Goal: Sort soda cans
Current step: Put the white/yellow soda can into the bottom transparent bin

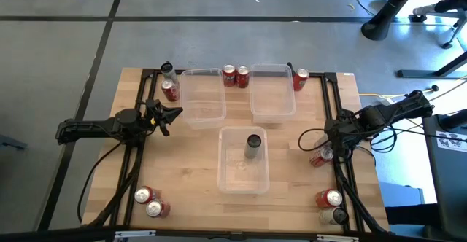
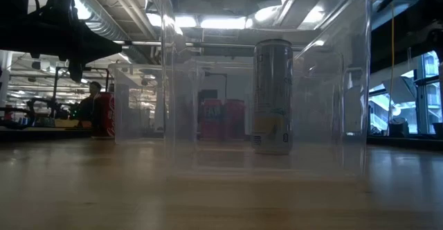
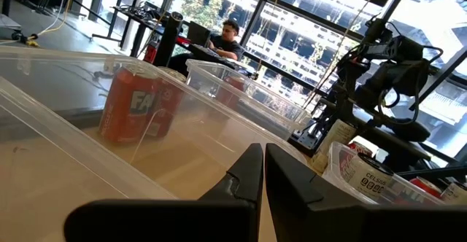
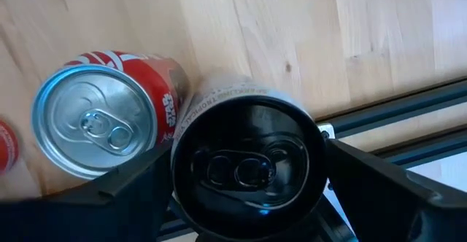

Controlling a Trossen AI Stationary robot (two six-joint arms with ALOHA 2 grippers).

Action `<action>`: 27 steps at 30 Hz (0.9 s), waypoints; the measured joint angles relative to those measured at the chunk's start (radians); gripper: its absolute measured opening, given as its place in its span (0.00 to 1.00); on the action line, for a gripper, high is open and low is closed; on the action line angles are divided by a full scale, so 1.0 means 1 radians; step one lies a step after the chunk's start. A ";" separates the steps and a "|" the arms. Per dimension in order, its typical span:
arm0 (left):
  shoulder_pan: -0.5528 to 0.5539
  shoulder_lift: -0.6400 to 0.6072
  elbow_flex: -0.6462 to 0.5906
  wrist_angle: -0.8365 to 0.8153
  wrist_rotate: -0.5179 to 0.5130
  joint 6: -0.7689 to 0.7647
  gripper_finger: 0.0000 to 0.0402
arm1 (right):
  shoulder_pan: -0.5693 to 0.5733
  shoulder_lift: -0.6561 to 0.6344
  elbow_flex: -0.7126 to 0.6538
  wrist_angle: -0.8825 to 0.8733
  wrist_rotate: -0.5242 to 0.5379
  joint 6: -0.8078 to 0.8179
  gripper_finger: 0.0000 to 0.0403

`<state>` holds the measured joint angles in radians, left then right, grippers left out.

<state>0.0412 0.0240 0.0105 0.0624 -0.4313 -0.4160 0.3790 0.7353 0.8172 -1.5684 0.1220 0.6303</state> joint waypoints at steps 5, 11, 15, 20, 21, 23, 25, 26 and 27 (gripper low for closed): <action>0.000 0.000 0.000 0.000 0.000 -0.004 0.03 | 0.000 0.003 -0.021 0.001 0.011 0.017 0.84; 0.000 0.000 0.000 0.000 0.000 -0.004 0.03 | 0.000 0.003 -0.023 0.000 0.022 0.019 0.84; 0.000 0.000 0.000 0.000 0.000 -0.004 0.03 | 0.000 0.003 -0.023 0.002 0.033 0.019 0.79; 0.000 0.000 0.000 0.000 0.000 -0.004 0.03 | 0.000 0.003 -0.012 -0.002 0.052 0.020 0.64; 0.000 0.000 0.000 0.000 0.000 -0.004 0.03 | 0.000 0.003 -0.006 -0.001 0.052 0.020 0.62; 0.000 0.000 0.000 0.000 0.000 -0.004 0.03 | 0.000 0.003 0.006 0.004 0.052 0.020 0.61; 0.000 0.000 0.000 0.000 0.000 -0.004 0.03 | 0.000 0.003 0.016 0.004 0.052 0.020 0.61; 0.000 0.000 0.000 0.000 0.000 -0.004 0.03 | 0.000 0.003 0.018 0.004 0.053 0.020 0.61; 0.000 0.000 0.000 0.000 0.000 -0.004 0.03 | 0.000 0.003 0.021 0.004 0.053 0.020 0.61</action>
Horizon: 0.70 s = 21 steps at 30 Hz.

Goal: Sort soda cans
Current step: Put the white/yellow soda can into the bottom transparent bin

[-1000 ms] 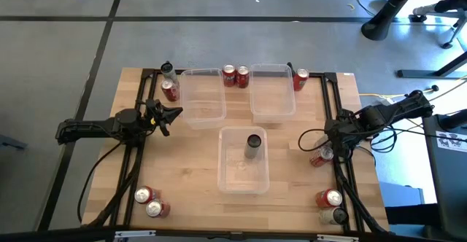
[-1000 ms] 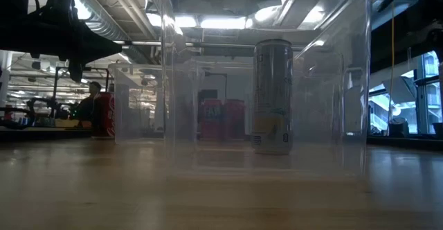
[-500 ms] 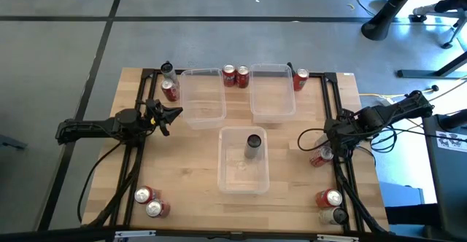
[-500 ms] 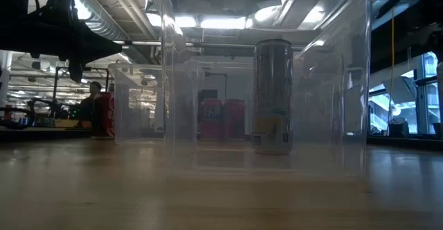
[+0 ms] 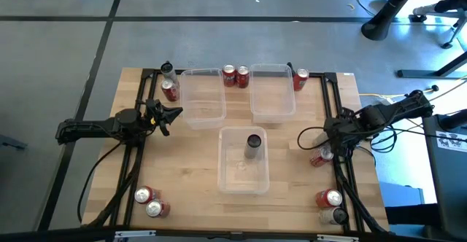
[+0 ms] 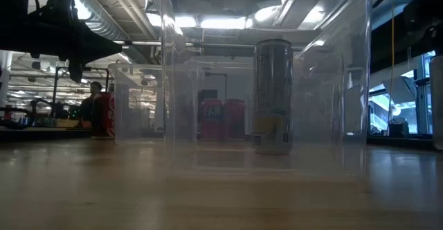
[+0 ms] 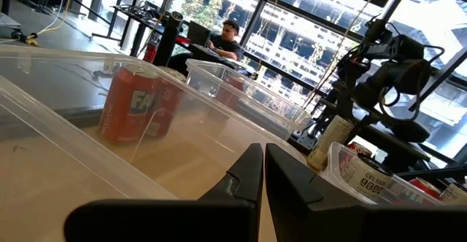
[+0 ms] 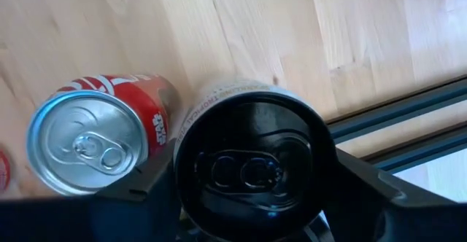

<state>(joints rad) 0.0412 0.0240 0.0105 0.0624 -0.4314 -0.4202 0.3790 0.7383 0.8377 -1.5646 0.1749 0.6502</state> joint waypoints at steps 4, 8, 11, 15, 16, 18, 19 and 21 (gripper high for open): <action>0.000 0.000 0.000 0.000 0.000 0.000 0.03 | 0.000 0.000 0.016 -0.001 0.000 0.015 0.62; 0.000 0.000 0.000 0.000 0.000 0.000 0.03 | 0.000 0.019 0.055 0.008 0.021 0.041 0.62; 0.000 0.000 0.000 0.000 0.000 0.000 0.03 | 0.000 0.035 0.091 0.019 0.043 0.051 0.61; 0.000 0.000 0.000 0.000 0.000 0.000 0.03 | 0.000 0.067 0.152 0.023 0.072 0.051 0.61; 0.000 0.000 0.000 0.001 0.000 0.000 0.03 | 0.000 0.078 0.169 0.023 0.079 0.051 0.61; 0.000 0.000 0.000 0.001 0.000 0.000 0.03 | 0.000 0.104 0.205 0.030 0.094 0.051 0.62; 0.000 0.000 0.000 0.001 0.000 0.000 0.03 | 0.000 0.118 0.224 0.037 0.102 0.049 0.62; 0.000 0.000 0.000 0.001 0.000 0.000 0.03 | 0.000 0.148 0.260 0.057 0.110 0.035 0.61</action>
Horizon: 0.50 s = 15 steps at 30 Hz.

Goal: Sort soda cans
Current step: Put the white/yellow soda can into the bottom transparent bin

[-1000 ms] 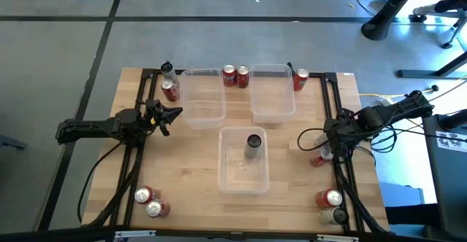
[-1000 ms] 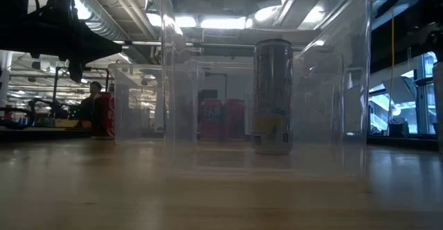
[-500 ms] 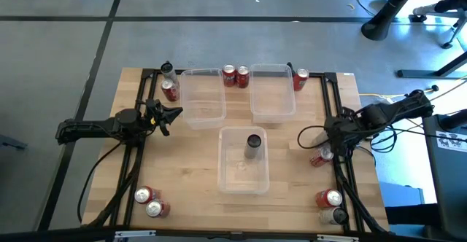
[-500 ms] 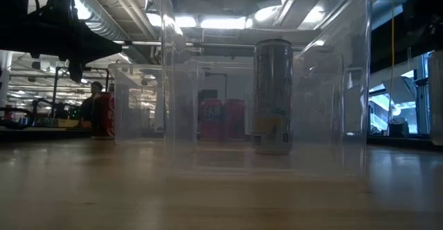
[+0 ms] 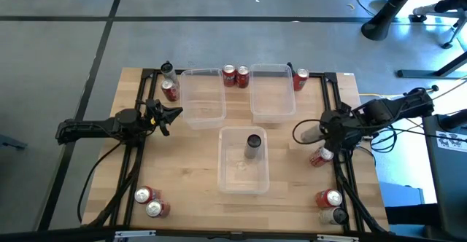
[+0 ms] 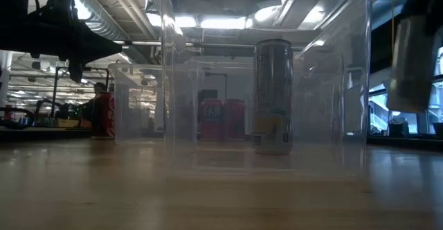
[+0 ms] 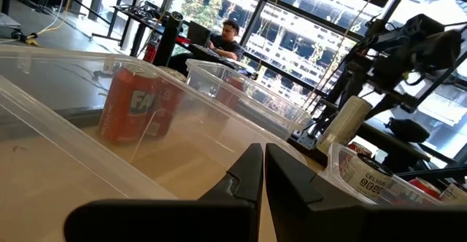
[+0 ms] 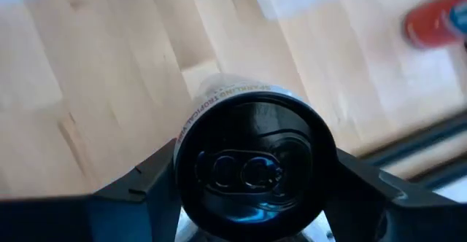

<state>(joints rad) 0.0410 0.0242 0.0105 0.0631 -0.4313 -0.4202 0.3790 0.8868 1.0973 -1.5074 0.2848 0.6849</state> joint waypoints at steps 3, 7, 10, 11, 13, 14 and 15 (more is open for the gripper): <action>0.000 0.000 0.000 0.000 0.000 0.000 0.03 | 0.000 0.050 0.056 0.038 0.000 -0.035 0.61; 0.000 0.000 0.000 0.000 0.000 0.000 0.03 | 0.000 0.123 0.127 0.094 0.000 -0.082 0.61; 0.000 0.000 0.000 0.000 0.000 0.000 0.03 | 0.000 0.185 0.179 0.114 -0.009 -0.115 0.61; 0.000 0.000 0.000 0.000 0.000 0.000 0.03 | 0.000 0.204 0.197 0.119 -0.010 -0.125 0.61; 0.000 0.000 0.000 0.000 0.000 0.000 0.03 | 0.000 0.246 0.231 0.126 -0.012 -0.140 0.61; 0.000 0.000 0.000 0.000 0.000 0.000 0.03 | 0.000 0.266 0.247 0.127 -0.013 -0.143 0.61; 0.000 0.000 0.000 0.000 0.000 0.000 0.03 | 0.000 0.284 0.263 0.127 -0.016 -0.149 0.61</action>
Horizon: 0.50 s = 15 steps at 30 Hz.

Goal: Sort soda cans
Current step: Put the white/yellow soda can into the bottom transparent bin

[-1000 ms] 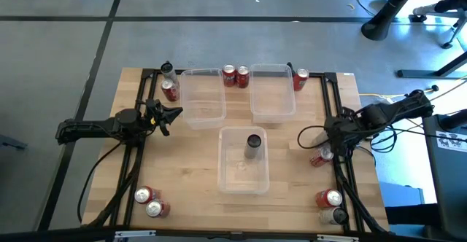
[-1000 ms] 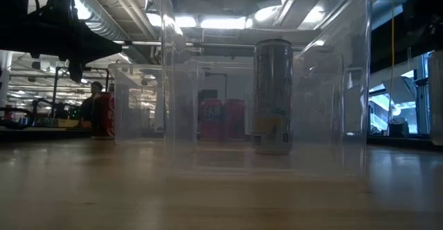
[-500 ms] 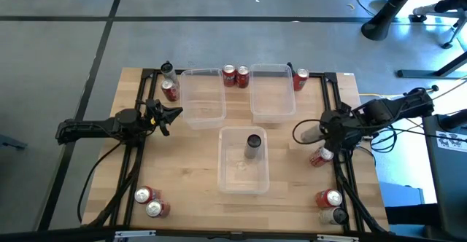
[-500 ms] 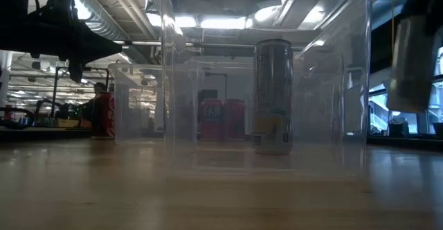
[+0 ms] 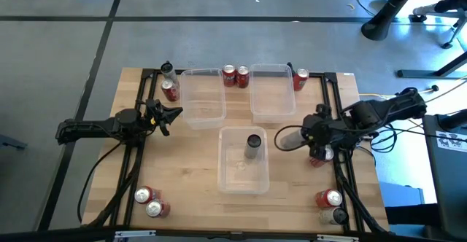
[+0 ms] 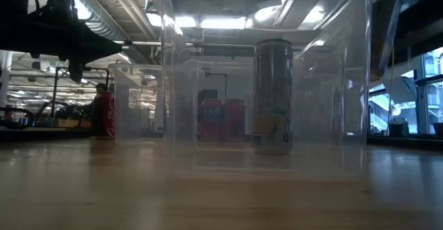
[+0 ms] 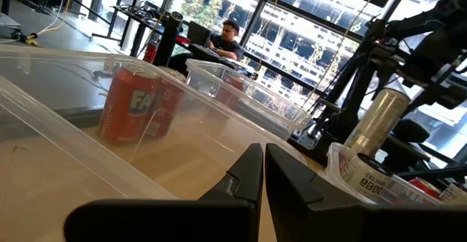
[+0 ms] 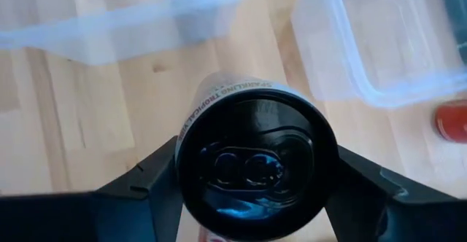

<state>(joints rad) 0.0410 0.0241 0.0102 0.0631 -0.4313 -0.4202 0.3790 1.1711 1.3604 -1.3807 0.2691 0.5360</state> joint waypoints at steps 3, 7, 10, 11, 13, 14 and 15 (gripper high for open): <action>0.000 0.000 0.000 0.000 0.000 0.000 0.03 | 0.000 0.057 0.050 0.000 -0.016 -0.028 0.61; 0.000 0.000 0.000 0.000 0.000 0.000 0.03 | 0.000 0.120 0.124 -0.001 -0.024 -0.054 0.61; 0.000 0.000 0.000 0.000 0.000 0.000 0.03 | 0.000 0.155 0.181 0.000 -0.042 -0.073 0.61; 0.000 0.000 0.000 0.000 0.000 0.000 0.03 | 0.000 0.164 0.201 0.000 -0.048 -0.074 0.61; 0.000 0.000 0.000 0.000 0.000 0.001 0.03 | 0.000 0.178 0.237 0.000 -0.053 -0.075 0.61; 0.000 0.000 0.000 0.000 0.000 0.005 0.03 | 0.000 0.184 0.255 -0.001 -0.053 -0.078 0.61; 0.000 0.000 0.000 0.000 0.000 0.005 0.03 | 0.001 0.190 0.273 -0.001 -0.053 -0.085 0.61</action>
<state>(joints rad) 0.0414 0.0238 0.0101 0.0628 -0.4313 -0.4148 0.3797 1.3610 1.6335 -1.3816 0.2165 0.4514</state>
